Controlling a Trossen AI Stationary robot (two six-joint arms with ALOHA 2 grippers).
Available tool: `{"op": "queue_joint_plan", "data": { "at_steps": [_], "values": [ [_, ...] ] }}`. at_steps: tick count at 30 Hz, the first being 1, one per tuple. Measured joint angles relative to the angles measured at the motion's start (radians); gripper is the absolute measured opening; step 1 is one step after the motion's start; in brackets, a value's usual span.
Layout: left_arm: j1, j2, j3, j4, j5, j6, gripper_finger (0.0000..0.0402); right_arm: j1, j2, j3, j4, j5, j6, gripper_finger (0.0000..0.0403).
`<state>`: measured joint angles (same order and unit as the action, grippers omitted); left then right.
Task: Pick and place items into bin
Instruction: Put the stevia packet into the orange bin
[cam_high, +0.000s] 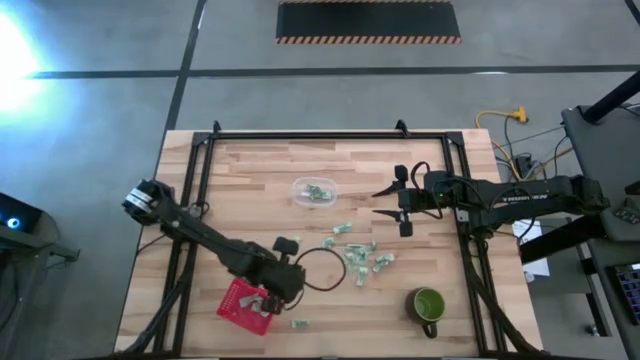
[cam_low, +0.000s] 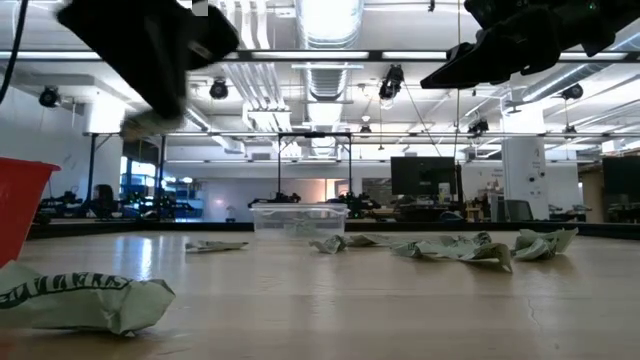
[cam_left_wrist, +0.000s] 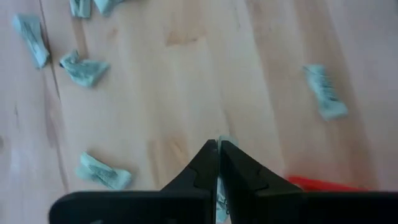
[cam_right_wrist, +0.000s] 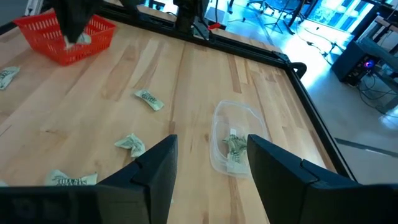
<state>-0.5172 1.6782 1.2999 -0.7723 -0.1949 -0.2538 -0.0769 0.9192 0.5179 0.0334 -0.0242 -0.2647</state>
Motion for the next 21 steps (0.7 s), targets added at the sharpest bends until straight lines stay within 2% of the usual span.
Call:
{"op": "queue_joint_plan", "data": {
  "at_steps": [11, 21],
  "values": [
    [-0.174, -0.038, -0.031, -0.03, 0.001, -0.236, 0.0, 0.0, 0.0, 0.0, 0.0, 0.0, 0.003, 0.0183],
    [-0.223, -0.037, -0.136, -0.034, 0.063, -0.497, 0.0, 0.0, 0.0, 0.0, 0.001, 0.0, 0.003, 0.0183]
  ]
}}
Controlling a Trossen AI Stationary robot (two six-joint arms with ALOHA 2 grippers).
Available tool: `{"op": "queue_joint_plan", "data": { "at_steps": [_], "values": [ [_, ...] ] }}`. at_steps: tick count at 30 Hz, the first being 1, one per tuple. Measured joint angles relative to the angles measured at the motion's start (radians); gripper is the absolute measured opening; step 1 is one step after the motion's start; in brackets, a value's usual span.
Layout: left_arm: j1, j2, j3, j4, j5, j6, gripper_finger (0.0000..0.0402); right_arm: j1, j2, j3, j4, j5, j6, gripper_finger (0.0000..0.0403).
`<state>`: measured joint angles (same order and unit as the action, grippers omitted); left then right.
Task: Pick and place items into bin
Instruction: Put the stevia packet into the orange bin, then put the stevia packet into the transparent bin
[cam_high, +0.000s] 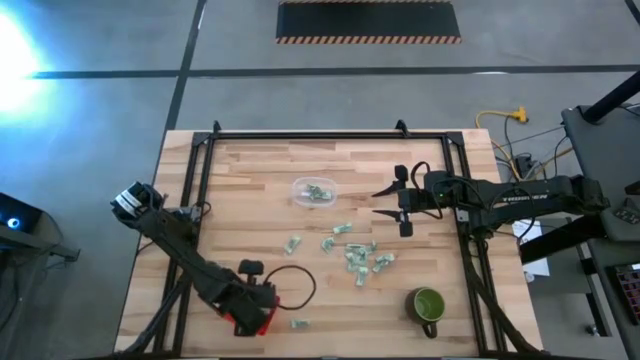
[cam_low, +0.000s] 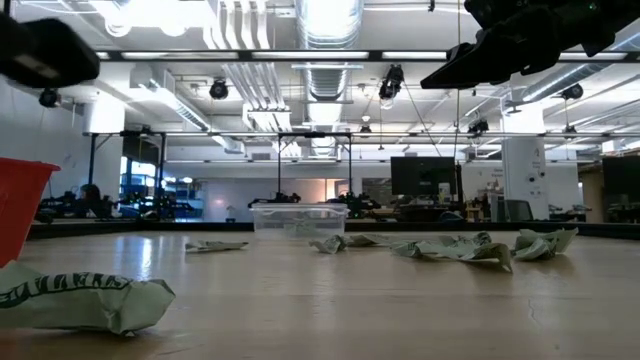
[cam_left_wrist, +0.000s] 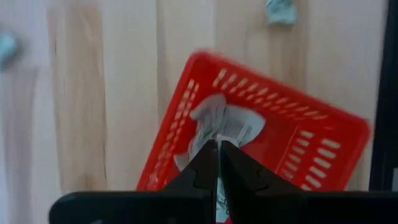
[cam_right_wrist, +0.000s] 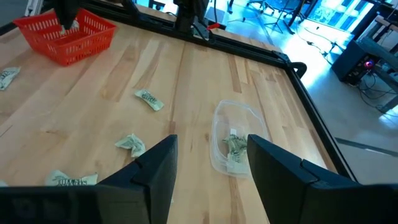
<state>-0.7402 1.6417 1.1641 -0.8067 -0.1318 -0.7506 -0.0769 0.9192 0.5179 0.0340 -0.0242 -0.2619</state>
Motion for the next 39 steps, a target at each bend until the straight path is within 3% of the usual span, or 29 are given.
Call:
{"op": "queue_joint_plan", "data": {
  "at_steps": [7, 16, 18, 22, 26, 30, 39],
  "values": [
    [0.0, 0.0, -0.011, -0.016, 0.013, -0.029, 0.0005, 0.0, 0.0, -0.004, 0.002, 0.0, 0.0, 0.0183],
    [0.0, 0.0, -0.006, -0.042, -0.011, -0.03, 0.008, 0.0, 0.0, -0.017, 0.001, -0.006, 0.033, 0.0183],
    [0.0, 0.0, -0.002, -0.041, -0.01, -0.03, 0.0094, 0.0, 0.0, -0.02, 0.0, -0.043, 0.048, 0.0183],
    [0.0, -0.009, 0.01, -0.075, 0.008, -0.03, 0.0106, 0.003, 0.005, -0.026, 0.001, -0.215, 0.046, 0.0183],
    [0.0, -0.041, 0.026, -0.164, -0.019, -0.029, 0.0106, 0.014, 0.057, -0.026, 0.019, -0.227, 0.049, 0.0183],
    [0.0, -0.117, 0.017, -0.183, -0.145, 0.014, 0.0106, 0.014, 0.18, -0.013, 0.081, -0.224, 0.045, 0.0183],
    [-0.001, -0.257, -0.012, -0.183, -0.636, 0.181, 0.0106, 0.013, 0.494, 0.126, 0.097, -0.22, -0.006, 0.0183]
  ]
}}
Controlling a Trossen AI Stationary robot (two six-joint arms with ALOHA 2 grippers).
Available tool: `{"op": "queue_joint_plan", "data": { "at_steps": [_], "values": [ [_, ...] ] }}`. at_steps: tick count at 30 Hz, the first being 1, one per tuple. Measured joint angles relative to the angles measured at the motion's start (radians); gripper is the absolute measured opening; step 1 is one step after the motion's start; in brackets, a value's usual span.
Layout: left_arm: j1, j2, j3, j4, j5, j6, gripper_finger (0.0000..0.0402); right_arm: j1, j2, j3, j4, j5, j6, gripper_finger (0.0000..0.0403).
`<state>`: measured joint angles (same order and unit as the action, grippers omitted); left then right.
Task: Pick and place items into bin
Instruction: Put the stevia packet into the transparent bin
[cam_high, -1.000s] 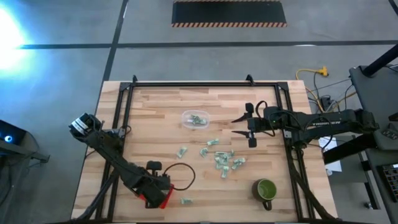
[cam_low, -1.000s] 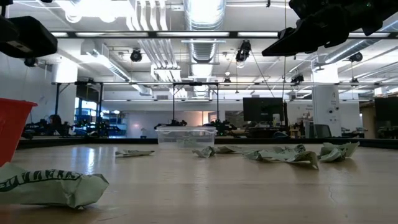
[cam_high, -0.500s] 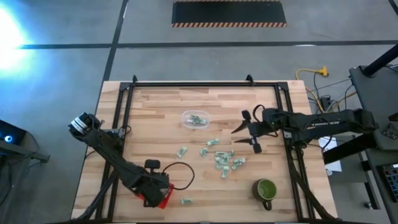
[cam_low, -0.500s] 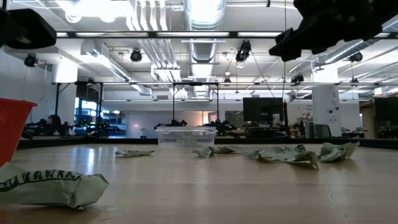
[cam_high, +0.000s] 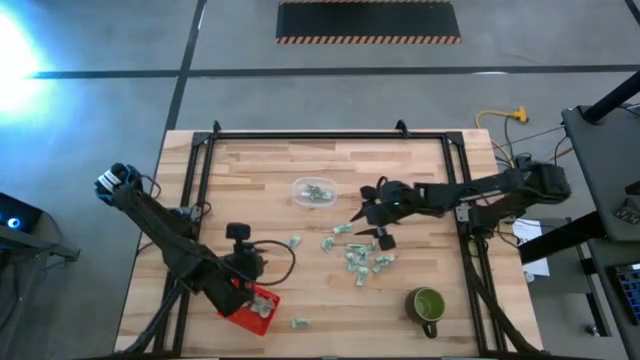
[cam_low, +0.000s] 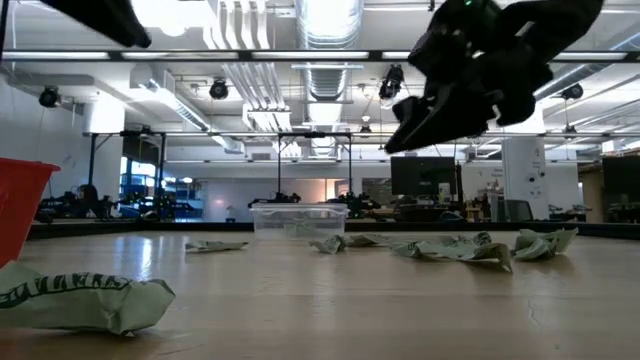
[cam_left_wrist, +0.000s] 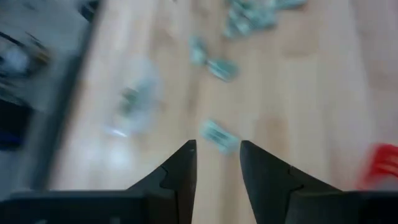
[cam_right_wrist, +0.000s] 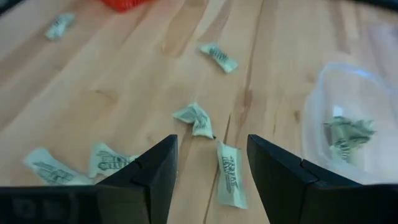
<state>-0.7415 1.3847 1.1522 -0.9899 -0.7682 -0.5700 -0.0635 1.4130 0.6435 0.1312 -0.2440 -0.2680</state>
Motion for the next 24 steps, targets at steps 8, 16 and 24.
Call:
{"op": "queue_joint_plan", "data": {
  "at_steps": [8, 16, 24],
  "values": [
    [0.0, -0.021, -0.001, 0.002, -0.204, 0.058, 0.0106, -0.003, 0.212, 0.099, 0.0, 0.011, -0.01, 0.0183],
    [0.0, -0.018, -0.028, 0.002, -0.28, 0.082, 0.0106, -0.037, 0.342, 0.189, -0.032, 0.011, -0.024, 0.0183],
    [0.0, -0.024, -0.034, 0.011, -0.28, 0.079, 0.0106, -0.046, 0.387, 0.214, -0.083, 0.011, -0.007, 0.0183]
  ]
}}
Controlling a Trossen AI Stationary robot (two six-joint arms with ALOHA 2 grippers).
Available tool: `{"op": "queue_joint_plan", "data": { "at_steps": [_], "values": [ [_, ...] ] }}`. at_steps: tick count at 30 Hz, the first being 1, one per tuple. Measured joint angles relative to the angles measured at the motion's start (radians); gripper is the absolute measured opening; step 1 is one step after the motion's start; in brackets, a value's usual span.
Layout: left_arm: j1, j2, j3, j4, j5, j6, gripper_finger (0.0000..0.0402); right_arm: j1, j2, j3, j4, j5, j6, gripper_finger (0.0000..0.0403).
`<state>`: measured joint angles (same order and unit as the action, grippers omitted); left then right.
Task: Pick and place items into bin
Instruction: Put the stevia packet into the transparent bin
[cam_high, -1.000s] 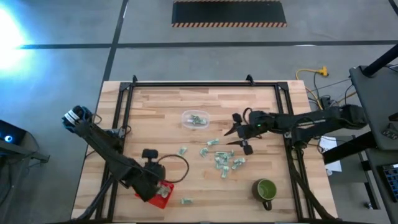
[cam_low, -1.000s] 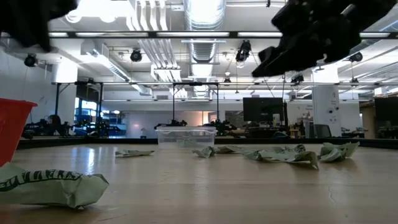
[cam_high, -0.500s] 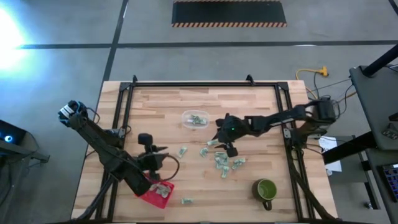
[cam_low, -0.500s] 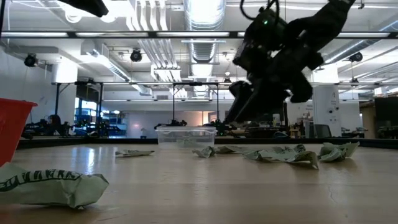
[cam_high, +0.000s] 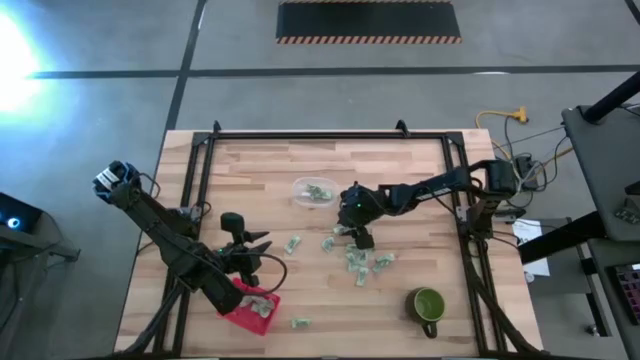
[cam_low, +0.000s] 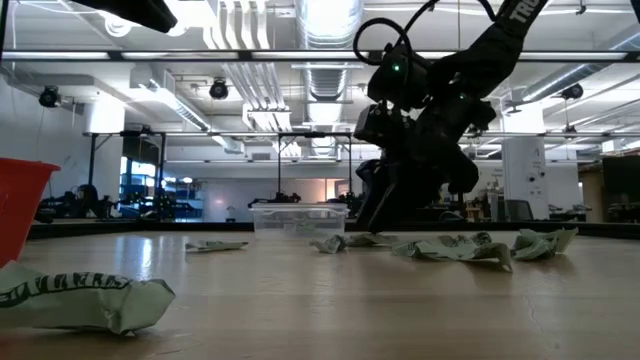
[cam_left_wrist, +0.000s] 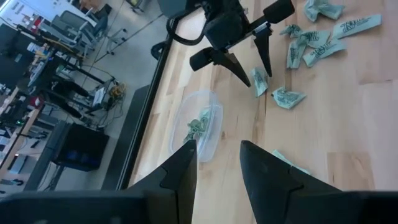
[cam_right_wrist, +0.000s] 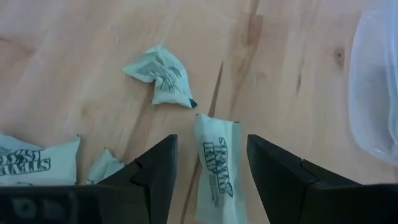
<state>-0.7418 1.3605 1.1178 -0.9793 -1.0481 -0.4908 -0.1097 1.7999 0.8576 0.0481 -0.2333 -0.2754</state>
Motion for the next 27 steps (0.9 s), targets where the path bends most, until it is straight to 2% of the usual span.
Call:
{"op": "queue_joint_plan", "data": {
  "at_steps": [6, 9, 17, 22, 27],
  "values": [
    [0.0, 0.0, -0.005, 0.001, 0.0, 0.0, 0.0106, 0.0, 0.002, -0.001, -0.009, 0.001, 0.011, 0.0182],
    [0.0, 0.0, -0.008, 0.001, 0.001, 0.0, 0.0106, 0.0, 0.002, -0.001, -0.013, 0.036, 0.013, 0.0179],
    [0.0, 0.0, -0.009, 0.002, 0.002, 0.0, 0.0106, -0.001, 0.03, 0.003, -0.032, 0.053, 0.022, 0.015],
    [0.0, 0.0, -0.011, 0.002, 0.002, 0.0, 0.0106, 0.001, 0.023, 0.004, -0.041, 0.064, -0.009, 0.0113],
    [0.0, 0.0, -0.011, 0.003, 0.002, 0.0, 0.0106, 0.0, 0.021, 0.004, -0.042, 0.077, -0.043, 0.0053]
  ]
}}
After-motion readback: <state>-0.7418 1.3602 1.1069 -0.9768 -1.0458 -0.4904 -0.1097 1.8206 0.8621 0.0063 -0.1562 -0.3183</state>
